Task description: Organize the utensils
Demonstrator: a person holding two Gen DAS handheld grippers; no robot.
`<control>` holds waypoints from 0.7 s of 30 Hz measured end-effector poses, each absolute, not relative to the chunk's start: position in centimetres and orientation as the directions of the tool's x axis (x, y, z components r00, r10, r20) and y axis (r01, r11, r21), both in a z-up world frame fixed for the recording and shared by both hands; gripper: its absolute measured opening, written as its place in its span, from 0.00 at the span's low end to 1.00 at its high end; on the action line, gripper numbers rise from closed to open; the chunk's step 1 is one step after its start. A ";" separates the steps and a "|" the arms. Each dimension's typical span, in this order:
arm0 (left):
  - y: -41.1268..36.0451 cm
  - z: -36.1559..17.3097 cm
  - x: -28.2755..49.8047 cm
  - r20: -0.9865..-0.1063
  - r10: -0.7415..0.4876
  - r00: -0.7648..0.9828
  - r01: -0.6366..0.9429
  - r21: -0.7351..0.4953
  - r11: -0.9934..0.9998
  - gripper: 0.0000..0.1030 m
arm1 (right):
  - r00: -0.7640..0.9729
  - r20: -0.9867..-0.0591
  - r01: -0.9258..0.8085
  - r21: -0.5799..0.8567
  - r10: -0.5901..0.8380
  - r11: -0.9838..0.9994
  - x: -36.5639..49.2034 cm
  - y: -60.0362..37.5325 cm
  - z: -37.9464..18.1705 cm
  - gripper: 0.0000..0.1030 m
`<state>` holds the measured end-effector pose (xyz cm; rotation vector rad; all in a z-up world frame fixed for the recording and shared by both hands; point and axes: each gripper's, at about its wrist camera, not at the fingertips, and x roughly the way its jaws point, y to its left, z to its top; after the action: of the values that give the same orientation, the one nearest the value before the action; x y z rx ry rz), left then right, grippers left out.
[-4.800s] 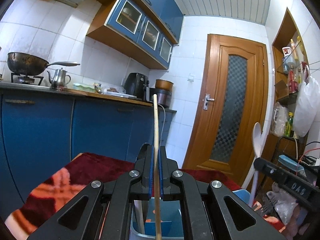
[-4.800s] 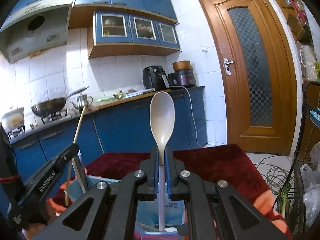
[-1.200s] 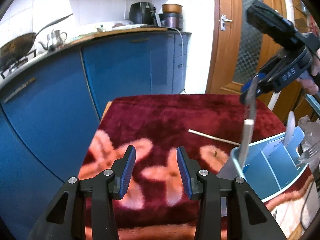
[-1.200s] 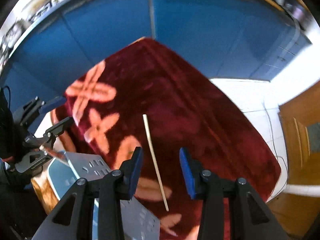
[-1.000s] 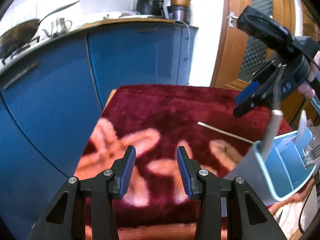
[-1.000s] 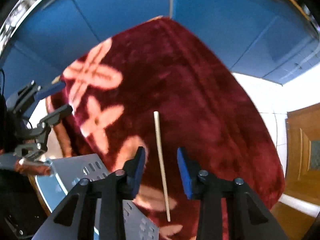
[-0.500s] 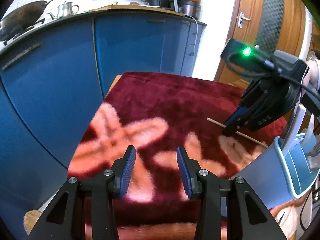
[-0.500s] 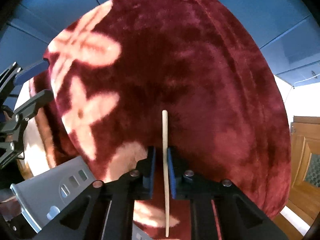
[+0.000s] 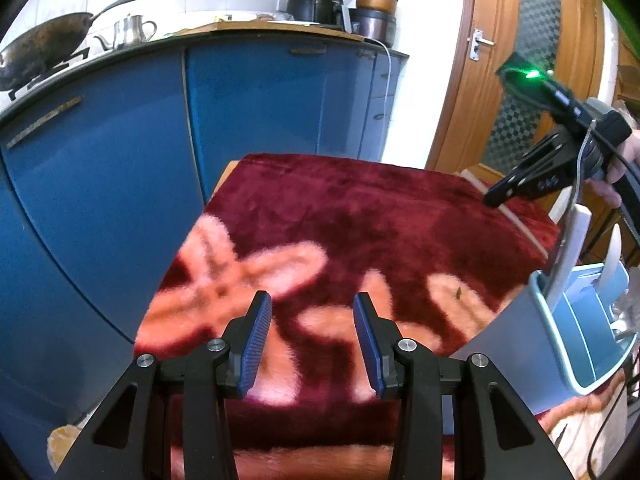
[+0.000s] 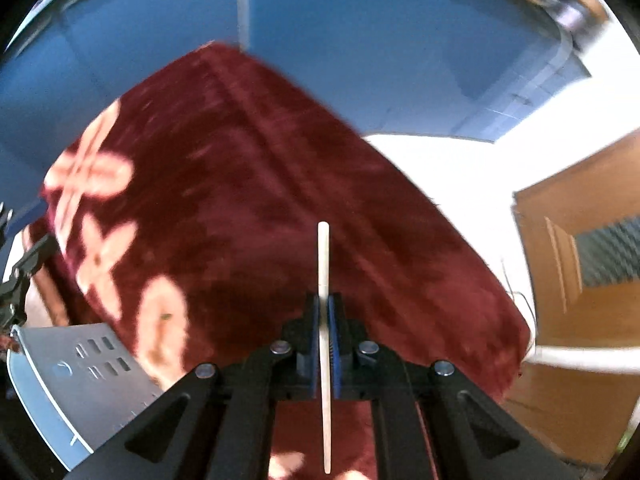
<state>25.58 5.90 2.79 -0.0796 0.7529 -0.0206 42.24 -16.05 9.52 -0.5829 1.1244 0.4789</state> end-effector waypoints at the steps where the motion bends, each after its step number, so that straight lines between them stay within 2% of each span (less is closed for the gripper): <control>1: 5.8 2.9 25.5 -0.681 -0.049 0.731 -0.006 -0.079 0.997 0.42 | 0.381 -0.922 -0.603 -0.193 0.067 0.774 41.8 -16.3 9.6 0.06; 12: 3.6 4.2 23.6 -0.658 -0.066 0.750 0.038 -0.058 0.998 0.42 | 0.614 -0.788 -0.332 -0.205 0.046 0.921 34.9 -25.2 15.8 0.06; 21: 3.4 5.7 19.9 -0.640 -0.057 0.766 0.014 -0.073 0.997 0.42 | 0.794 -0.571 -0.272 -0.030 0.207 0.962 24.3 -27.0 20.1 0.06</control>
<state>19.85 3.43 5.67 -0.0649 0.6974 -0.0383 24.27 -27.02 20.05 -0.1131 0.6001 0.2577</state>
